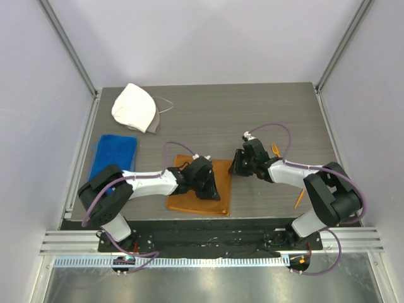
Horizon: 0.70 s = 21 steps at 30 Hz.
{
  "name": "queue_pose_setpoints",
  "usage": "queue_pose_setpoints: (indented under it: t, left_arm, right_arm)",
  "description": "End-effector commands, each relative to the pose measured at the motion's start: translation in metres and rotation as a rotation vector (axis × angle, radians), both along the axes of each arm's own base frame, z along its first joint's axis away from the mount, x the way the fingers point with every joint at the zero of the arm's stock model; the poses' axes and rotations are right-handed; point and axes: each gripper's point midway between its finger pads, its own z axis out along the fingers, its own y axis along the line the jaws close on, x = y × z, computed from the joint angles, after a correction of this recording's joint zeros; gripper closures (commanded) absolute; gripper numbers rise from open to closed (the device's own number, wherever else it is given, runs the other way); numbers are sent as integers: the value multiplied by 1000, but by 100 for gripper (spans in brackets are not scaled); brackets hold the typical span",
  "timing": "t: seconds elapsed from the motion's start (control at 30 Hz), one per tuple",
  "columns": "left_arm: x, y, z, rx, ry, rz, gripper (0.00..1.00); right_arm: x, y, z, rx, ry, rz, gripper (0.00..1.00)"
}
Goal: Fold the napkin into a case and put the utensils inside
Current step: Move the lower triangle-folded napkin to the center of the board.
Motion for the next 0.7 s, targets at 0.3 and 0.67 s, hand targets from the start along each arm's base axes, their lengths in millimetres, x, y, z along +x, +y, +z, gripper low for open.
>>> queue_pose_setpoints:
  t: [0.3,0.67]
  left_arm:
    - [-4,-40,26,-103,-21,-18,86]
    - [-7,-59,10,-106,12,-16,87]
  right_arm:
    - [30,7,16,3,-39,49,57]
    - [-77,-4,24,236,75,66,38]
